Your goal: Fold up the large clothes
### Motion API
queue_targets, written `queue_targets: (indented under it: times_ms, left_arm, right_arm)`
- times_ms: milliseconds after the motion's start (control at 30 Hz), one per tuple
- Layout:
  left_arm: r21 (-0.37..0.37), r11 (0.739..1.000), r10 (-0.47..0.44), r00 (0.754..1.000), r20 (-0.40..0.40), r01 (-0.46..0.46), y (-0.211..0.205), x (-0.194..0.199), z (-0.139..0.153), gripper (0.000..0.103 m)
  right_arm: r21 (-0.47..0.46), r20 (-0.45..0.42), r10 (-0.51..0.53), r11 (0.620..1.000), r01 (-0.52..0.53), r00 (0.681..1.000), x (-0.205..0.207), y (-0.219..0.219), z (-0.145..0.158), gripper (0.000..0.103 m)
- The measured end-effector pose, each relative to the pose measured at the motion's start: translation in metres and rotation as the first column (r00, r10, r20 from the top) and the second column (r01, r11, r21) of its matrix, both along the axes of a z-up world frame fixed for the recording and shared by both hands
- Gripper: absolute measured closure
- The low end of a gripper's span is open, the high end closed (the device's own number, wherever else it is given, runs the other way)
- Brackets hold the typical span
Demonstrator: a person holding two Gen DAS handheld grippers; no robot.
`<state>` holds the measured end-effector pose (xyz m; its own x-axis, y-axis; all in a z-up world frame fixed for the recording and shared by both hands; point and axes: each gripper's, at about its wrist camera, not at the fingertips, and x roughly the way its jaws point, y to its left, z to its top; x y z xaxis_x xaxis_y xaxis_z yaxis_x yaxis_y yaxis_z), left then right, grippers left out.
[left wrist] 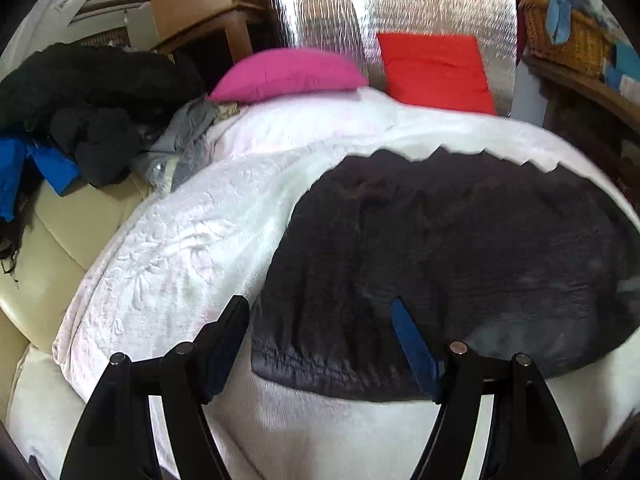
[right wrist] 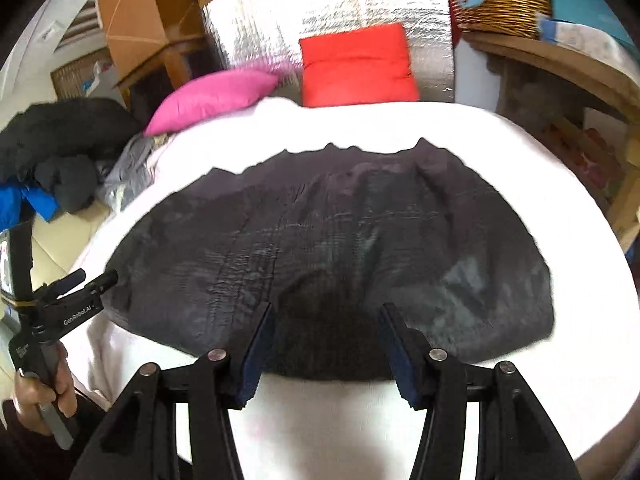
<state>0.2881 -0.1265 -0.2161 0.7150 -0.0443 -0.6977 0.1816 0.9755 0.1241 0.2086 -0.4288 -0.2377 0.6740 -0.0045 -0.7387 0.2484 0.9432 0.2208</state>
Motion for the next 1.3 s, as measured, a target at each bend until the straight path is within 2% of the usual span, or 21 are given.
queue_targets:
  times_ms: [100,167,267,367,467,600,700,867,1067,1300]
  left_arm:
    - [-0.003,1.0,-0.005,1.0,0.022,0.005,-0.002,-0.022,0.02,0.028]
    - [0.001,1.0,-0.007,0.999,0.035,0.007,-0.006,-0.037,0.035,0.028]
    - [-0.002,1.0,-0.01,0.998,0.062,0.01,-0.007,-0.053,0.056,0.028]
    - [-0.015,1.0,-0.013,0.995,0.096,0.015,-0.008,-0.077,0.078,0.018]
    - [-0.035,0.999,-0.018,0.988,0.155,0.024,-0.004,-0.101,0.106,0.017]
    - [-0.054,0.998,-0.022,0.981,0.193,0.034,-0.002,-0.129,0.136,0.011]
    - [-0.075,0.996,-0.03,0.975,0.219,0.048,0.002,-0.149,0.158,0.01]
    - [-0.091,0.995,-0.016,0.954,0.299,0.046,0.007,-0.189,0.195,0.003]
    - [-0.08,0.996,-0.014,0.927,0.374,0.047,0.011,-0.223,0.216,0.002]
    - [-0.086,0.996,0.001,0.905,0.425,0.04,0.02,-0.249,0.231,0.001]
  right_arm:
    - [-0.023,0.034,-0.026,0.999,0.027,0.999,-0.024,0.004,0.021,0.04]
    - [-0.033,0.057,-0.033,0.999,0.035,0.998,-0.035,0.007,0.034,0.032]
    - [-0.046,0.084,-0.045,0.998,0.049,0.995,-0.05,0.014,0.053,0.031]
    - [-0.067,0.113,-0.053,0.996,0.06,0.992,-0.068,0.022,0.072,0.031]
    - [-0.075,0.147,-0.059,0.995,0.071,0.987,-0.086,0.026,0.091,0.031]
    - [-0.056,0.187,-0.064,0.996,0.076,0.98,-0.111,0.033,0.117,0.031]
    - [-0.077,0.2,-0.045,0.995,0.061,0.979,-0.127,0.045,0.134,0.031]
    - [-0.097,0.223,-0.032,0.994,0.055,0.974,-0.152,0.062,0.156,0.031]
    - [-0.115,0.248,-0.048,0.99,0.079,0.968,-0.177,0.077,0.175,0.031]
    - [-0.16,0.28,-0.059,0.981,0.107,0.958,-0.194,0.094,0.194,0.031]
